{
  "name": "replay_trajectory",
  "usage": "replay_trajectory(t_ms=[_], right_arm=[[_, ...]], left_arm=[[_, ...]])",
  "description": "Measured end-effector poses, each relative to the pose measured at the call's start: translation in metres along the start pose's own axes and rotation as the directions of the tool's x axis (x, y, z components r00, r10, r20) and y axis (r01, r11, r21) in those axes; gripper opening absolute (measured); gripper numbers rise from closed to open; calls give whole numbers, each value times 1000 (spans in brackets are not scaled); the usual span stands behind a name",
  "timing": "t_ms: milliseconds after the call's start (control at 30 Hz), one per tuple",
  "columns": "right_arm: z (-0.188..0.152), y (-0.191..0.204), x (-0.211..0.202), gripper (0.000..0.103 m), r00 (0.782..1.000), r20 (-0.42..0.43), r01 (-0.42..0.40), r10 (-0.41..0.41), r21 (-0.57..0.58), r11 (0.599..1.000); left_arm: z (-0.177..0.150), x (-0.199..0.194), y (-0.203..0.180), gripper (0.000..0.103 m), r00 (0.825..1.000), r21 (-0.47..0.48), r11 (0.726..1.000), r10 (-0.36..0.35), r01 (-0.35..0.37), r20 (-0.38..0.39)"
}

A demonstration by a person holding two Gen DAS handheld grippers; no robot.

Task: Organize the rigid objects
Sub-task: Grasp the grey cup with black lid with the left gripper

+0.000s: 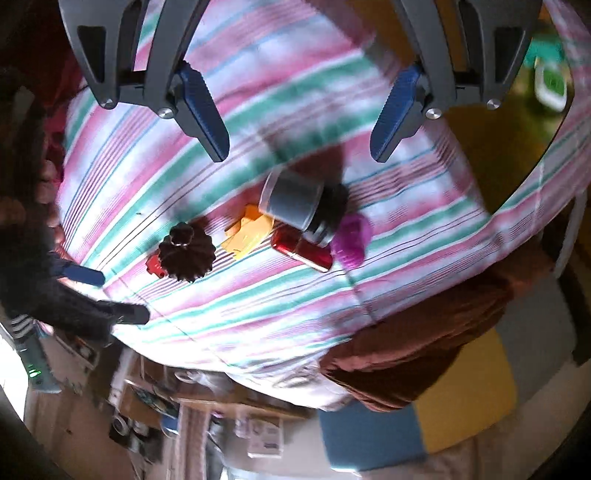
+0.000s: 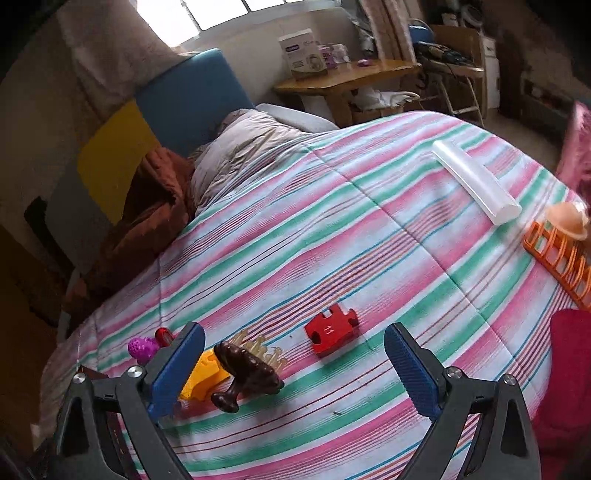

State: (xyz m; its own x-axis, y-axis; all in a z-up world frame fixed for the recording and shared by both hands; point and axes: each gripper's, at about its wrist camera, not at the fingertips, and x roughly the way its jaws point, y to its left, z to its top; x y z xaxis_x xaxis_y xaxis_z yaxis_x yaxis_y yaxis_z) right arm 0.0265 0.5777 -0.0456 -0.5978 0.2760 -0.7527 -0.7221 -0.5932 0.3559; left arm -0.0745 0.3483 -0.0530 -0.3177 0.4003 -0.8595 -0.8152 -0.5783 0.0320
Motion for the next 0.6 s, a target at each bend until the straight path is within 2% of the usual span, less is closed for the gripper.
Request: replay_trajectory(t_ms=[133,267,333,400,433,500,600], right_arm=[[3,-14,0,99,1000,-3,-17,17,75,997],[6,-24,-1,99,1000,6,-17,17,122,992],[7,-26,-2,99,1000,8,-19,18,135,991],[8,-27,-3,99,1000,15,-16,14,139,990],[8,-27,-3,99,1000,19,-15,13,141,990],[9,-30,-4,99,1000,28,-14,10,155,988],[10,-40,-6,99,999,40,-6,-2,193,981]], left_arm=[[12,24,1,85,1000,35,999,10,-10,-18],[24,42,9,87,999,37,999,-18,19,-42],[28,50,9,87,999,58,998,0,3,-52],[31,60,9,86,995,68,997,-28,35,-93],[32,61,9,85,995,66,997,-34,40,-89],[32,64,6,72,996,77,996,-39,45,-83],[26,57,3,72,997,76,995,-59,63,-48]])
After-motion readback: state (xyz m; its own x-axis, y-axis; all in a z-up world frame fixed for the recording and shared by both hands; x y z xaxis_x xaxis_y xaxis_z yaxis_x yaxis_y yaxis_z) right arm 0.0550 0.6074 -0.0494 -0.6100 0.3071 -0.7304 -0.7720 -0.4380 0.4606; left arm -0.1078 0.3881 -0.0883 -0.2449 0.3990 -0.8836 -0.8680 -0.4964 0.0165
